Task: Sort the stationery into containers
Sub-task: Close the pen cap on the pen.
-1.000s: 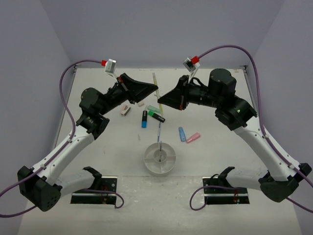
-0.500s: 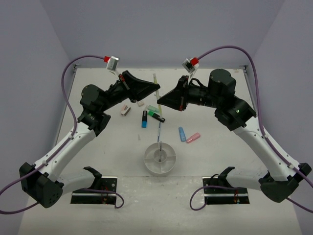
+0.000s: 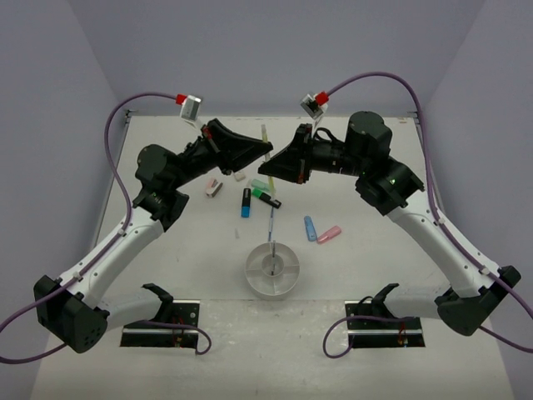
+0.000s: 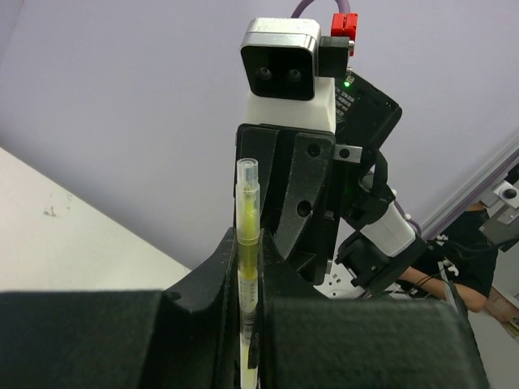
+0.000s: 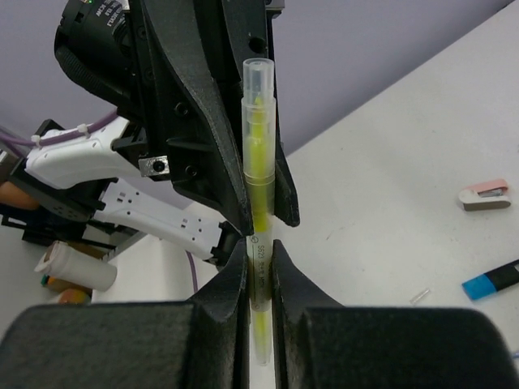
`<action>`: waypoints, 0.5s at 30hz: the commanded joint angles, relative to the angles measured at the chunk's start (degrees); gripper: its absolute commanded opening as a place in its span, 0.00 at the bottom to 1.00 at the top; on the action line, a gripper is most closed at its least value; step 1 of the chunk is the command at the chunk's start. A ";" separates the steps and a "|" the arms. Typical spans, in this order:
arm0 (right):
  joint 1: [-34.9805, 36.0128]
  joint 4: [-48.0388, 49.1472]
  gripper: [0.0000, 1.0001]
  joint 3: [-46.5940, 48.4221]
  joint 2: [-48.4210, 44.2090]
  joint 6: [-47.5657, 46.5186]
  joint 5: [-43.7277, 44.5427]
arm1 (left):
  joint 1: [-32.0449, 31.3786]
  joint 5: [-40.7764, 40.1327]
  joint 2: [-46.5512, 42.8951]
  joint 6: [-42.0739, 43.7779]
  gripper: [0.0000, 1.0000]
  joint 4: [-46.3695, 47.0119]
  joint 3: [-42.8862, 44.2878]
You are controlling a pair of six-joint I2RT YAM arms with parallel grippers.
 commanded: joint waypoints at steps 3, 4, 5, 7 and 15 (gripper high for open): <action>0.19 3.80 0.00 0.50 -1.16 -0.42 -2.67 | -0.22 -0.61 -0.88 4.97 0.69 -4.59 5.59; 0.19 3.85 0.00 -0.13 -1.77 -0.74 -2.94 | -0.22 -1.57 -1.14 6.64 0.86 -7.32 6.80; 0.19 3.81 0.00 -0.57 -2.08 -1.01 -3.34 | -0.22 -2.46 -1.40 7.62 0.93 -9.19 7.43; 0.19 3.77 0.00 -1.35 -2.64 -1.54 -4.52 | -0.13 -3.93 -1.84 9.36 1.00 -10.97 8.68; 0.19 3.09 0.00 -4.13 -4.18 -3.00 -9.19 | -0.13 -4.97 -1.99 11.73 0.78 -14.01 12.43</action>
